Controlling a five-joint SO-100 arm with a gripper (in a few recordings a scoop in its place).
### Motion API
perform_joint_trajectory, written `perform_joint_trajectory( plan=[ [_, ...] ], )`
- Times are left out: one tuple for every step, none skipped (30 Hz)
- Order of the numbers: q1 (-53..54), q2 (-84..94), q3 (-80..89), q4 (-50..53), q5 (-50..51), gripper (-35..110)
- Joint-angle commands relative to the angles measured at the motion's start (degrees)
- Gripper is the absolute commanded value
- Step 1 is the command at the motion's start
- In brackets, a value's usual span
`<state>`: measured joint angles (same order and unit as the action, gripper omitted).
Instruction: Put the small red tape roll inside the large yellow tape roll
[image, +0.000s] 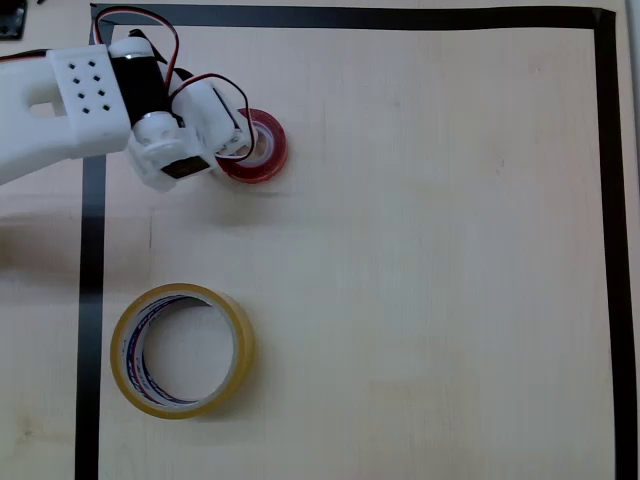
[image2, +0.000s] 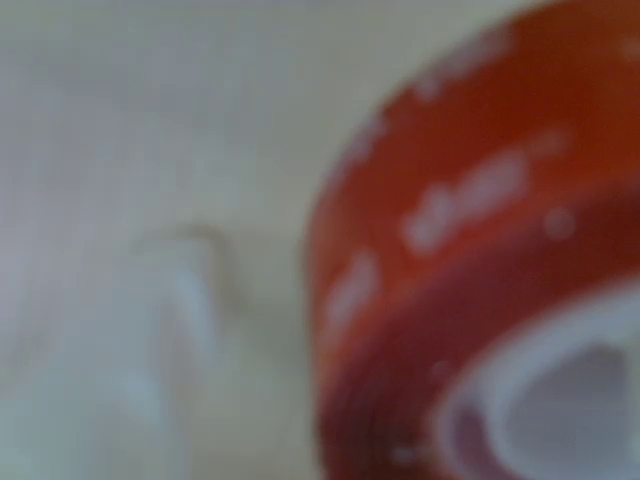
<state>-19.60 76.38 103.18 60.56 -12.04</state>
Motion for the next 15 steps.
perform_joint_trajectory(
  plan=[
    [-0.9, 0.0, -1.1, 1.4, 0.3, 16],
    [-0.9, -0.8, -2.0, 2.1, 0.4, 10],
    [-0.8, -1.7, -3.2, 3.1, 0.4, 6],
    [-0.7, -2.1, -3.7, 3.6, 0.4, 4],
    [-0.7, -2.1, -3.7, 3.6, 0.4, 2],
    [-0.7, -2.1, -3.7, 3.7, 0.4, 0],
    [-0.6, -2.1, -3.6, 3.8, 0.4, 0],
    [-0.6, -2.0, -3.3, 3.8, 0.4, 0],
    [-0.4, -1.9, -3.2, 3.8, 0.4, 0],
    [-0.2, -1.8, -2.9, 3.6, 0.2, 0],
    [0.0, -1.7, -2.9, 3.6, -0.1, 0],
    [0.2, -1.1, -2.9, 3.7, -0.2, 0],
    [0.5, 0.0, -2.9, 3.9, -0.2, 0],
    [0.7, 1.2, -3.0, 4.4, -0.4, 0],
    [1.1, 2.5, -3.7, 5.7, -0.9, 0]
  ],
)
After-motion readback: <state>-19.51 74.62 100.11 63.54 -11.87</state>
